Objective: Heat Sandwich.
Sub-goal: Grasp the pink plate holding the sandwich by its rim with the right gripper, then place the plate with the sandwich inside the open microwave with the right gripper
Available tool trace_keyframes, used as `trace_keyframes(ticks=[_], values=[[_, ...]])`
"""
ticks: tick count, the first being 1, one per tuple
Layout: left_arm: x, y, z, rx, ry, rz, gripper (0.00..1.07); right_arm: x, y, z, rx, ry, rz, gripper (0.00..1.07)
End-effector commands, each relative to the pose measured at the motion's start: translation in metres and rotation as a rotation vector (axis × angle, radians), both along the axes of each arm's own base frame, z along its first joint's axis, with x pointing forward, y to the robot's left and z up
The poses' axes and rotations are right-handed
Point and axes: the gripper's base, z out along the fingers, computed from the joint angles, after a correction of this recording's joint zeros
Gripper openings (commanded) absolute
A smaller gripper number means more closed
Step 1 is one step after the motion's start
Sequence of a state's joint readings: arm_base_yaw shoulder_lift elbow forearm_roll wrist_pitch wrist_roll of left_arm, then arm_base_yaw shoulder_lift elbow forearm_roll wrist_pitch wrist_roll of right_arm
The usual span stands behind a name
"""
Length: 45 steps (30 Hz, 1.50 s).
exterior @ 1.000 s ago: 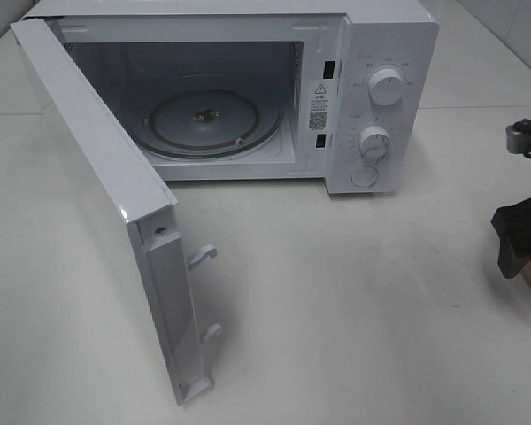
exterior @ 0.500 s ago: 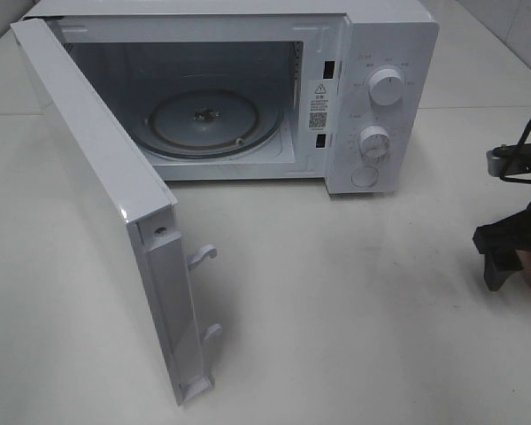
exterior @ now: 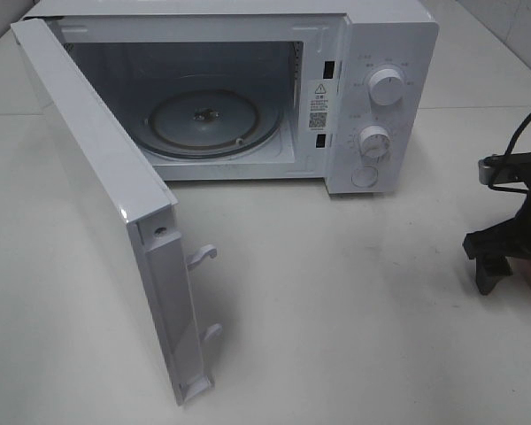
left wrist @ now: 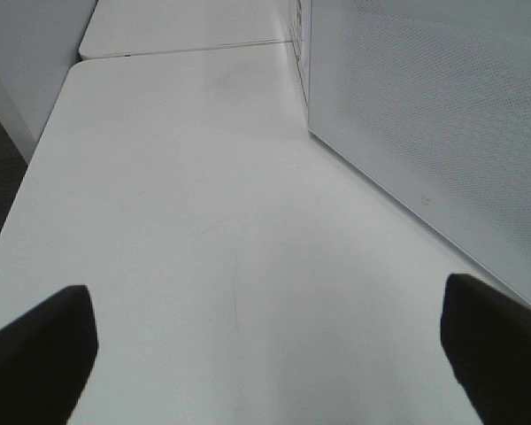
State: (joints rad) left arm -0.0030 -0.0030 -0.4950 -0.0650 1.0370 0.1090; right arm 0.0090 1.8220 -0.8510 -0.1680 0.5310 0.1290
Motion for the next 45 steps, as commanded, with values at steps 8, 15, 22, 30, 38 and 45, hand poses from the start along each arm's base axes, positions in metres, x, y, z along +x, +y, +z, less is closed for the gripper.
trace_keyframes(ticks=[8,15,22,30,38,45], values=[[-0.0031,0.0001,0.0003,-0.001,-0.03,0.004,1.03,0.002,-0.0029,-0.0112,-0.008,0.025,0.003,0.83],[-0.0031,0.0001,0.0003,-0.001,-0.03,0.004,1.03,0.0024,-0.0031,-0.0111,-0.01,0.021,0.004,0.58],[-0.0031,0.0001,0.0003,-0.001,-0.03,0.004,1.03,0.0024,-0.007,-0.0106,-0.053,0.021,0.008,0.09],[-0.0031,0.0001,0.0003,-0.001,-0.03,0.004,1.03,0.0027,-0.01,-0.0101,-0.086,0.017,-0.001,0.0],[-0.0031,0.0001,0.0003,-0.001,-0.03,0.004,1.03,0.0024,-0.0101,-0.0101,-0.087,0.02,-0.001,0.0],[-0.0031,0.0001,0.0003,-0.001,-0.03,0.004,1.03,0.0021,-0.0099,-0.0101,-0.088,0.023,0.0,0.0]])
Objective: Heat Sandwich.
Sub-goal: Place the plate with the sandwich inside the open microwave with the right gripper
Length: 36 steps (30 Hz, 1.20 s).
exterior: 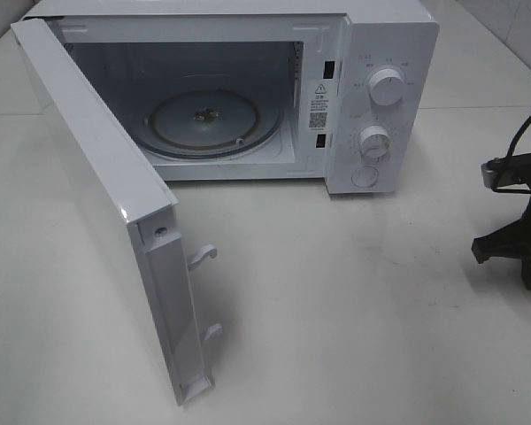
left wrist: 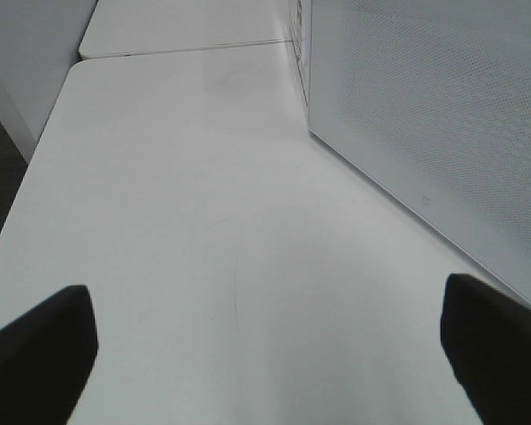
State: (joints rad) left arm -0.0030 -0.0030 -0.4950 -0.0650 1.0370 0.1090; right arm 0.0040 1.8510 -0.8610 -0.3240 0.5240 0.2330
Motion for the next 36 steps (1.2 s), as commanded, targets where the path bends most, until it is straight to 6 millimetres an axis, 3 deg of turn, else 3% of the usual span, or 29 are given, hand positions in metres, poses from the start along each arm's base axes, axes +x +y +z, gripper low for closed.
trace_keyframes(ticks=[1,14,36], values=[[-0.003,0.0,0.0,-0.001,-0.03,0.004,1.03,-0.003,-0.001,-0.005,0.001,0.027,-0.016,0.0],[-0.003,0.0,0.0,-0.001,-0.03,0.004,1.03,-0.005,-0.002,0.0,-0.019,0.044,-0.004,0.0],[-0.003,0.0,0.0,-0.001,-0.03,0.004,1.03,-0.016,0.011,0.038,-0.109,0.019,0.043,0.0]])
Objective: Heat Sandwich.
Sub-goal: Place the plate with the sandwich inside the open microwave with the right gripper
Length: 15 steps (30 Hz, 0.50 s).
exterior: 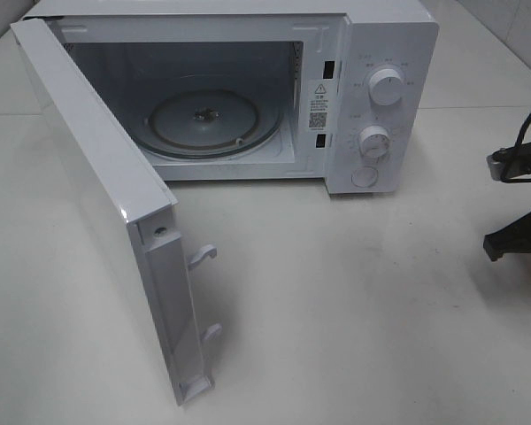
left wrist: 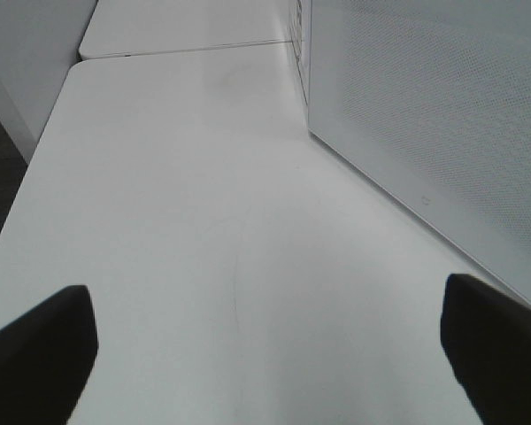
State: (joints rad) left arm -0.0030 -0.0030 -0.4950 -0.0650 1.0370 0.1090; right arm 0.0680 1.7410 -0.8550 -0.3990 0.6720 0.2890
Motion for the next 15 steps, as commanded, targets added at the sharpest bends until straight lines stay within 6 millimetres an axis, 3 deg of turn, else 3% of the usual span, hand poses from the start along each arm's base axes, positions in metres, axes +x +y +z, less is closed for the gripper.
trace_keyframes(ticks=[1,15], values=[[-0.003,0.0,0.0,-0.001,-0.03,0.004,1.03,-0.004,0.004,0.009,-0.031,0.002,0.028,0.0],[-0.003,0.0,0.0,-0.001,-0.03,0.004,1.03,-0.016,0.024,0.026,-0.082,0.034,0.084,0.0]])
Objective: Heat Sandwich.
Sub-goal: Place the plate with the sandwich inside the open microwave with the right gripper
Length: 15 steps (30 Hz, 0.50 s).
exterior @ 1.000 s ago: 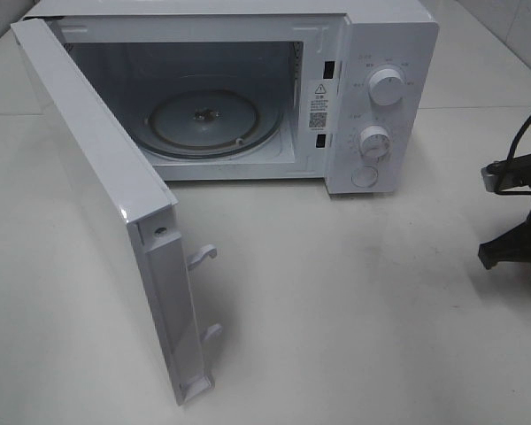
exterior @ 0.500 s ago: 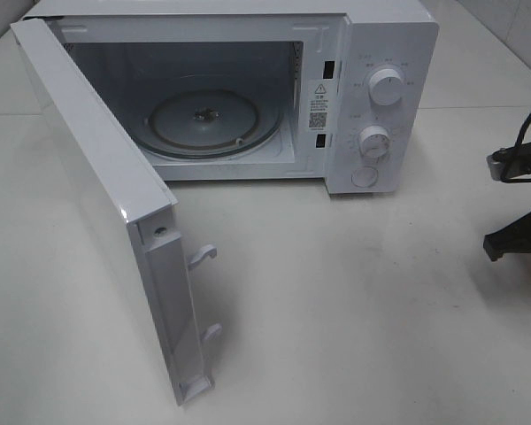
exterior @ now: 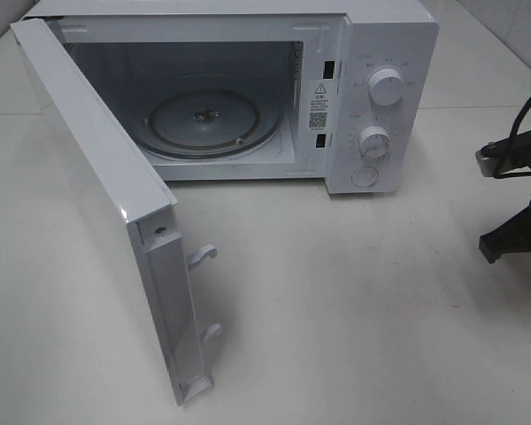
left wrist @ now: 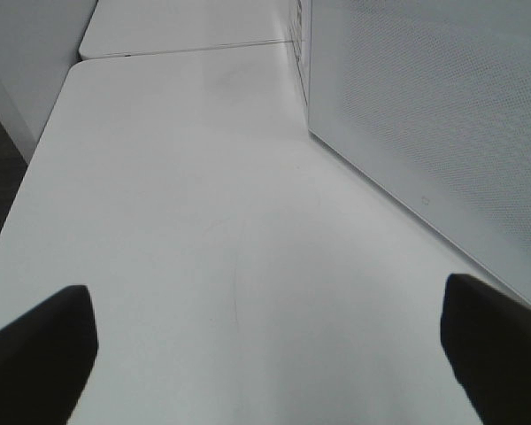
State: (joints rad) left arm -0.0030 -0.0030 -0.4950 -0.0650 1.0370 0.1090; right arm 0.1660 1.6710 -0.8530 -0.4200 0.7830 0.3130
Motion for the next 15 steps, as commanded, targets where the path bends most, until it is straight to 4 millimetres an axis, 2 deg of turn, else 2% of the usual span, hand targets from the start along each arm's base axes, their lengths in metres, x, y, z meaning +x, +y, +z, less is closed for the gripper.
trace_keyframes(ticks=[1,15], values=[[-0.003,0.0,0.0,-0.001,-0.03,0.004,1.03,-0.005,0.005,0.007,-0.036,0.012,0.036,0.01],[-0.003,0.0,0.0,-0.001,-0.03,0.004,1.03,-0.02,0.026,0.032,-0.074,-0.01,0.125,0.01]])
